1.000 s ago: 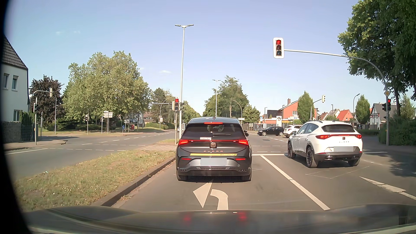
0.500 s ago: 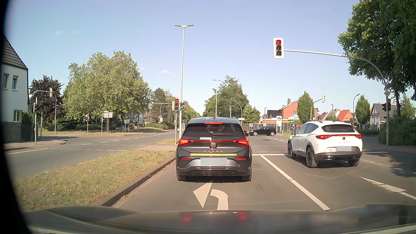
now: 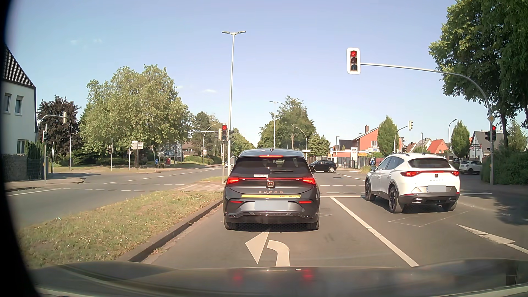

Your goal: Follow the waypoints while adhering to traffic rules and regulations

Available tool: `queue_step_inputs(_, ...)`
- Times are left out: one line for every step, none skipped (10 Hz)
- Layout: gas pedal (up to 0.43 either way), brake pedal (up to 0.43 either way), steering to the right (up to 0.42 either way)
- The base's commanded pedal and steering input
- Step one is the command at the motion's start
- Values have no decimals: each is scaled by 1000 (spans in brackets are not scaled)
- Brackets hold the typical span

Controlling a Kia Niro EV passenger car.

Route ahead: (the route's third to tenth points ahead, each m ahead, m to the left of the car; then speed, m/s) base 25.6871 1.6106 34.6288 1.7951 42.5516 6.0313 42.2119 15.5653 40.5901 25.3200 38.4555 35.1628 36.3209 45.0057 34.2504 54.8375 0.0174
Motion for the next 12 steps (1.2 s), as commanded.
queue_step_inputs(0, 201, -4)
queue_step_inputs(0, 201, -4)
queue_step_inputs(0, 201, -4)
queue_step_inputs(0, 201, -4)
queue_step_inputs(0, 201, -4)
queue_step_inputs(0, 201, -4)
queue_step_inputs(0, 201, -4)
queue_step_inputs(0, 207, -4)
queue_step_inputs(0, 207, -4)
queue_step_inputs(0, 207, -4)
queue_step_inputs(0, 201, -4)
queue_step_inputs(0, 213, -4)
